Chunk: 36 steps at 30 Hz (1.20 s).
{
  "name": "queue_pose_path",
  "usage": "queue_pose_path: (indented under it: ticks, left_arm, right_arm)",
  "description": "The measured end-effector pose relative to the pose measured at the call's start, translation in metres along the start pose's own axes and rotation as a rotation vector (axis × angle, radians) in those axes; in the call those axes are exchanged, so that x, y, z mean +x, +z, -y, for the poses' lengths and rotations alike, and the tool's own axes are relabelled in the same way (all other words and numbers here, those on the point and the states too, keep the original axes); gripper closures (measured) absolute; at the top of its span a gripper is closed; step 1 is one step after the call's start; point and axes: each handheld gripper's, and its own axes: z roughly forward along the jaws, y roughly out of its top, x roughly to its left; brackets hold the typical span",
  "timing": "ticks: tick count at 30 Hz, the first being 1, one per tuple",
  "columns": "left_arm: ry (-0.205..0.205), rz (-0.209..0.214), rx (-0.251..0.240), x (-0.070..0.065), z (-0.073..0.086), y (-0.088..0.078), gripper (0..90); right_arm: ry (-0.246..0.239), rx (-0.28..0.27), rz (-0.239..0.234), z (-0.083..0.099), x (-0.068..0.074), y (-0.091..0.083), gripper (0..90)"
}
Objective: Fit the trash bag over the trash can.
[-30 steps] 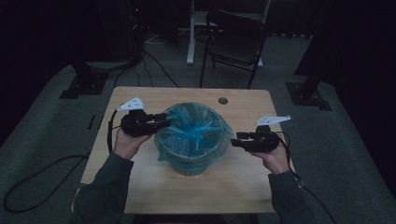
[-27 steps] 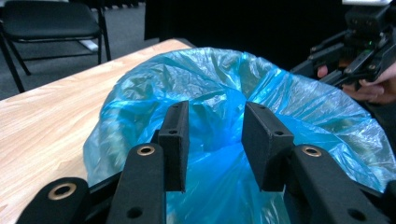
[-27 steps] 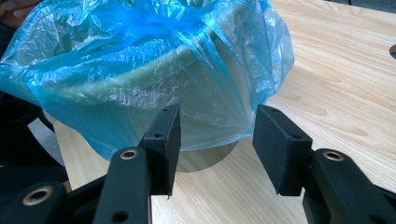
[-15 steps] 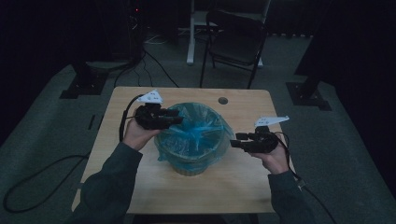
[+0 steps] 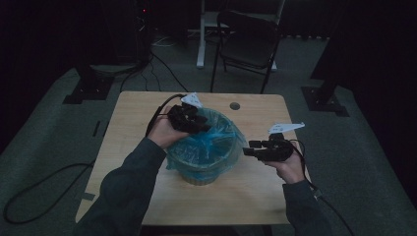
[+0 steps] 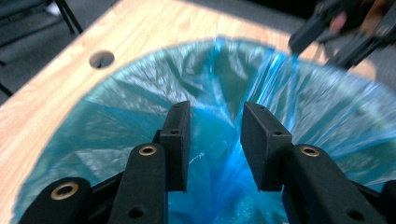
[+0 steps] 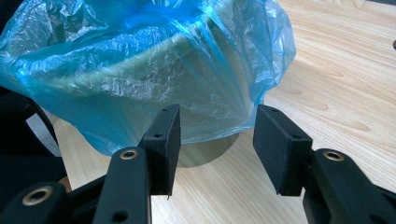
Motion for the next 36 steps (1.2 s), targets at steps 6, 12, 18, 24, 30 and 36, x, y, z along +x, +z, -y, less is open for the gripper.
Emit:
queue_pose_path:
  ticks: [6, 12, 18, 24, 30, 36]
  left_arm:
    - [0.04, -0.016, 0.125, -0.004, -0.005, 0.021, 63.0]
    - [0.086, -0.047, 0.257, -0.008, -0.008, 0.038, 62.5]
    - [0.105, -0.076, 0.339, -0.011, -0.008, 0.053, 61.0]
    - [0.131, -0.107, 0.405, -0.016, -0.009, 0.065, 59.9]
    - [0.14, -0.114, 0.42, -0.016, -0.009, 0.067, 59.6]
    - [0.145, -0.12, 0.421, -0.017, -0.009, 0.068, 59.6]
  right_arm:
    - [-0.002, 0.003, -0.001, 0.001, 0.0, 0.001, 51.1]
    - [-0.002, 0.006, -0.001, 0.001, 0.0, 0.001, 51.1]
    - [-0.004, 0.005, -0.001, 0.001, 0.0, 0.0, 51.1]
    - [-0.002, 0.008, -0.003, 0.001, 0.0, 0.001, 51.1]
    - [-0.008, -0.004, -0.028, 0.0, 0.003, 0.0, 51.3]
    - [-0.011, -0.056, -0.069, -0.004, 0.004, -0.004, 50.5]
